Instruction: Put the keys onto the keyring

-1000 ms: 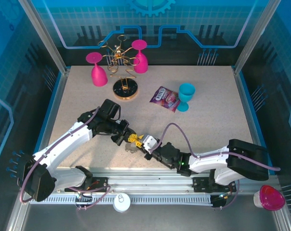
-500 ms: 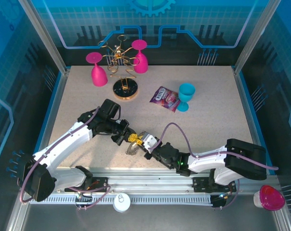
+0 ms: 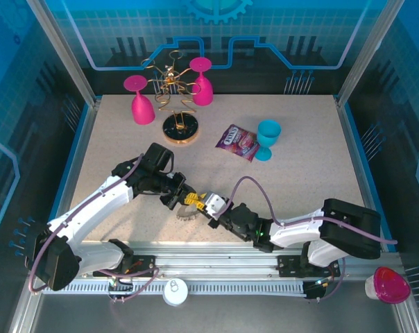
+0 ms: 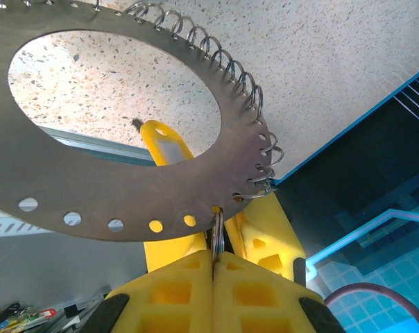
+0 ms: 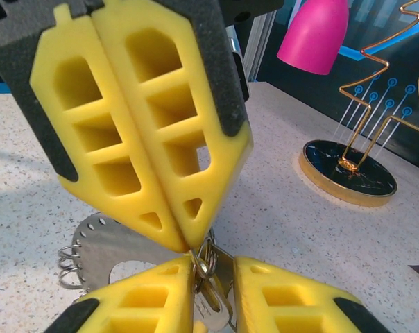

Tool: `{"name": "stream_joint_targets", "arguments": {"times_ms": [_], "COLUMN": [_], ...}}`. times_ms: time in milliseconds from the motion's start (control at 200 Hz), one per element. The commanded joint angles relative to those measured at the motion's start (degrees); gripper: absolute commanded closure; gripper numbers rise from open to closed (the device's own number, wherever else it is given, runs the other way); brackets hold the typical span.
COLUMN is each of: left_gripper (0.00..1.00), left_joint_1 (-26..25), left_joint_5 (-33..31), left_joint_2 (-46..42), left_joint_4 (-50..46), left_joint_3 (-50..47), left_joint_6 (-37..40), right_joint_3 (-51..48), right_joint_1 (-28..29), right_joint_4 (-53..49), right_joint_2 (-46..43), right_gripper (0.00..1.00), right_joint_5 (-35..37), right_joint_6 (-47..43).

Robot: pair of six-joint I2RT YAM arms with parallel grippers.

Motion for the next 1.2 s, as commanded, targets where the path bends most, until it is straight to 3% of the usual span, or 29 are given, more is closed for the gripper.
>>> {"name": "stream_joint_targets", "arguments": {"times_ms": [0,465,560,625,695,820,871,931,1076,1191], "left_gripper": [1.00,1.00,1.00,1.00,1.00,0.54,0.39,0.33,0.31,0.39], "left_joint_1": [0.5,0.5,0.5,0.5,0.6,2.4,3.1,4.3,4.8,4.8], "left_joint_5": [2.2,2.2,2.2,2.1,1.5,-4.3,-8.0,-12.9,-23.8,-23.1], "left_joint_2": [-1.5,-1.8,-1.8,-2.1,-3.2,-7.2,-8.8,-10.4,-13.8,-15.5], "left_joint_4": [-0.7,-0.6,-0.3,0.8,4.2,11.3,13.0,13.4,13.7,17.3], "left_joint_3": [-0.5,-0.9,-1.1,-1.4,-3.0,-5.4,-5.4,-4.5,-0.3,-1.7], "left_joint_6": [-1.6,-1.9,-2.0,-2.2,-2.9,-2.2,1.7,9.3,38.9,60.1], "right_joint_3": [1.3,1.4,1.3,1.1,0.6,-1.0,-1.5,-1.3,0.3,2.6], "right_joint_1": [-1.2,-2.2,-2.4,-2.5,-2.6,-3.7,-4.9,-6.7,-11.6,-15.5], "right_joint_4": [2.9,7.8,8.0,8.0,7.9,6.2,3.4,-2.1,-17.5,-28.9], "right_joint_2": [0.8,2.7,2.8,2.7,2.2,-0.2,-1.8,-4.7,-12.3,-16.8], "right_gripper": [0.81,0.85,0.91,1.00,1.00,1.00,1.00,1.00,1.00,1.00], "right_joint_5": [-1.5,-4.9,-5.5,-6.2,-6.7,-9.0,-11.1,-14.9,-24.5,-31.3], "right_joint_6": [-1.8,-2.9,-3.2,-3.3,-3.4,-3.5,-3.4,-2.9,-3.4,-4.5]}}
